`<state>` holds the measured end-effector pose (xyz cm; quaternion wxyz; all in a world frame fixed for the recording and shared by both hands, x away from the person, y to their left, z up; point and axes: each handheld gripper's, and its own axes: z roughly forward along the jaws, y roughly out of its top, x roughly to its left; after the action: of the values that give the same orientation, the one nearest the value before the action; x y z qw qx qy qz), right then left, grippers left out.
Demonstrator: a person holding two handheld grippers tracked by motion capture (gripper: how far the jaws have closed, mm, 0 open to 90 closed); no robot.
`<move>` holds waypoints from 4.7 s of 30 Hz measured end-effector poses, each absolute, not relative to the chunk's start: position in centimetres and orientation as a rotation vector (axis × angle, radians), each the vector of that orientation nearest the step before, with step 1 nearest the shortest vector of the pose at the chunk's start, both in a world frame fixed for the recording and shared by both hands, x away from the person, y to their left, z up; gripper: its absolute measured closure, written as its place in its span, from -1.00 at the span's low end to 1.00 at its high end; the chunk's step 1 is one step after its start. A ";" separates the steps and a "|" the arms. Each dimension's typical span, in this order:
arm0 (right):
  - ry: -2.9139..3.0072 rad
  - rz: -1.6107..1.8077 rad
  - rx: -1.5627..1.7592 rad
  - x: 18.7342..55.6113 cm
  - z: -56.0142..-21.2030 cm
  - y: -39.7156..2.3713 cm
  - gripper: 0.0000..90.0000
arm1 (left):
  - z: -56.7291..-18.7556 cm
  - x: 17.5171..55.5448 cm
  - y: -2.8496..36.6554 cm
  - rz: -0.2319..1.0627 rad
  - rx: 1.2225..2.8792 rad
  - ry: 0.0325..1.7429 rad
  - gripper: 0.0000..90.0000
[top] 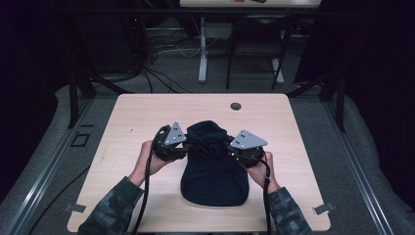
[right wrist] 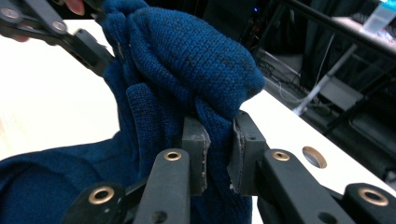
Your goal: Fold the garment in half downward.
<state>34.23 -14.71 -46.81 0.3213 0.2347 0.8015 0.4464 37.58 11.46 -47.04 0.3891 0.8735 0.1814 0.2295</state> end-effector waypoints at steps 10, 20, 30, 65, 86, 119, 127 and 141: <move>2.175 1.193 0.648 34.0 -48.0 -16.0 0.69 | -48.5 35.8 10.5 0.722 2.235 0.378 0.72; 2.247 1.174 0.673 33.1 -49.1 -16.9 0.64 | -49.1 34.8 10.4 0.702 2.237 0.365 0.68; 2.269 1.162 0.662 32.3 -50.1 -17.1 0.67 | -50.1 34.1 10.4 0.651 2.233 0.393 0.47; 2.471 1.093 0.767 30.1 -52.8 -18.2 0.33 | -53.8 32.4 10.7 0.478 2.336 0.436 0.48; 2.538 1.014 0.933 28.1 -54.9 -21.5 0.09 | -54.0 30.9 12.8 0.423 2.354 0.533 -0.31; 2.535 0.981 1.054 29.9 -55.9 -17.6 -0.22 | -56.5 31.7 10.2 0.463 2.334 0.641 -0.47; 2.563 0.933 1.017 29.9 -56.3 -17.8 -0.46 | -57.1 31.4 10.3 0.427 2.335 0.648 -0.54; 2.590 0.933 1.025 30.2 -56.6 -18.3 -0.66 | -57.0 31.8 10.9 0.368 2.342 0.662 -0.68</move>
<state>30.18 -18.32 -56.61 0.1019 0.3470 0.8771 0.3160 31.81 10.94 -57.02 0.3334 0.8970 0.2537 0.1411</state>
